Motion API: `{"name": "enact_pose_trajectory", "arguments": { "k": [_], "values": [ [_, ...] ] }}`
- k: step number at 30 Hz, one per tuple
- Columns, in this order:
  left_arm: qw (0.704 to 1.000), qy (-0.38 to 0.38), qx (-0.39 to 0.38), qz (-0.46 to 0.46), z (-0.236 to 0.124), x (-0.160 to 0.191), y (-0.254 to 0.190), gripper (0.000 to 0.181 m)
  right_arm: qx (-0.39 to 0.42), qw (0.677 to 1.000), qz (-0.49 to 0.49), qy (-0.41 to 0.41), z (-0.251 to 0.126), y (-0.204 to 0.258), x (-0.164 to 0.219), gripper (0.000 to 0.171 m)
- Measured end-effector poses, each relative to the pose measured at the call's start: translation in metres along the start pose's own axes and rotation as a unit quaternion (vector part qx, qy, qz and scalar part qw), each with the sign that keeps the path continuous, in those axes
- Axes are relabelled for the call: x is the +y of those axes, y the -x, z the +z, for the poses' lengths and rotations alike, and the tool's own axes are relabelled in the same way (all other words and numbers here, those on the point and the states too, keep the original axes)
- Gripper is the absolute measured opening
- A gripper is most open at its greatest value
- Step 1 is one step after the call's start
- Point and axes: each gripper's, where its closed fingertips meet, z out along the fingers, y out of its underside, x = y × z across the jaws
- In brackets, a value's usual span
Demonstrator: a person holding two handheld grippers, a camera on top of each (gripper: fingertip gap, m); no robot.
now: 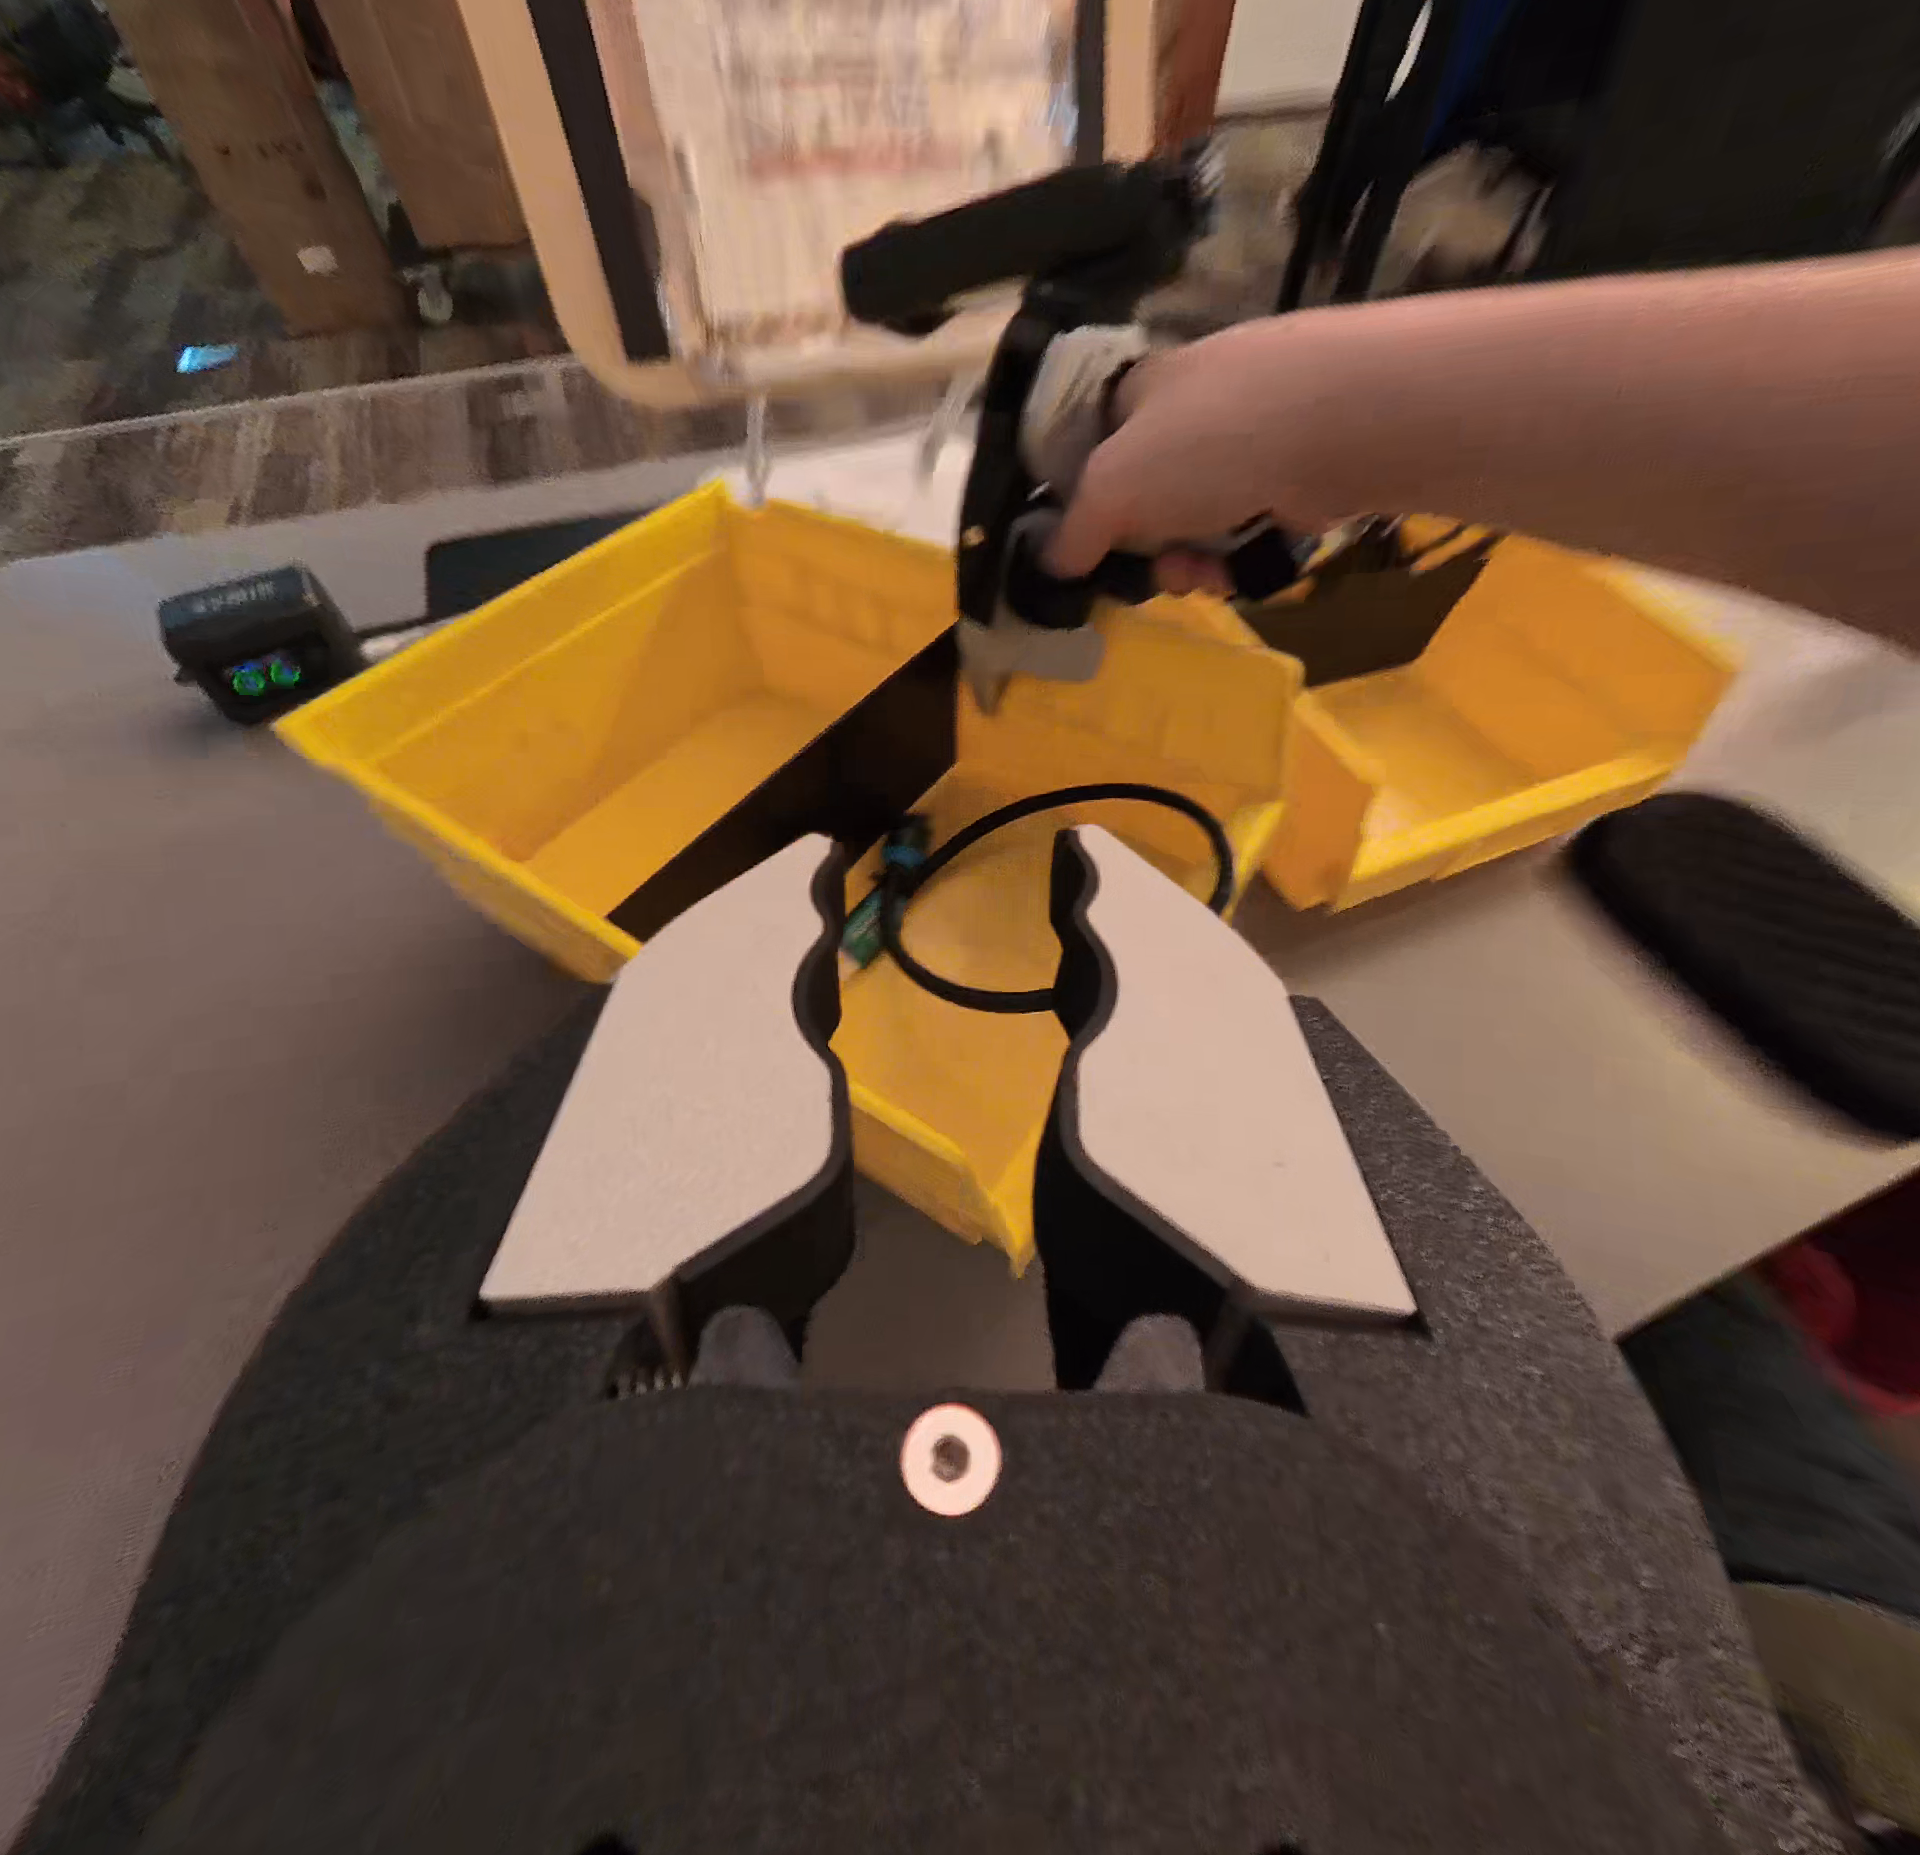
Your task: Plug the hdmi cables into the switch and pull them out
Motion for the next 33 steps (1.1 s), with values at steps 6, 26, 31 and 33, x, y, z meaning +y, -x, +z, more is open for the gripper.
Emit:
{"name": "enact_pose_trajectory", "arguments": {
  "k": [6,26,31,33],
  "values": [
    [0.987,-0.155,0.008,0.037,-0.094,-0.077,-0.031,0.033,-0.01,0.997,-0.06,-0.055,-0.165,0.011,0.004,0.005],
    [0.891,0.426,0.157,-0.009,0.266,0.065,-0.131,0.064,0.101,0.906,0.388,-0.134,-0.246,-0.42,0.433,0.007],
    [0.822,0.555,0.131,-0.022,0.272,0.103,-0.138,0.038,0.054,0.909,0.392,-0.132,-0.185,-0.439,0.421,0.008],
    [0.811,0.572,0.106,-0.057,0.277,0.106,-0.132,0.029,0.039,0.915,0.38,-0.131,-0.166,-0.436,0.403,0.008]
  ]
}}
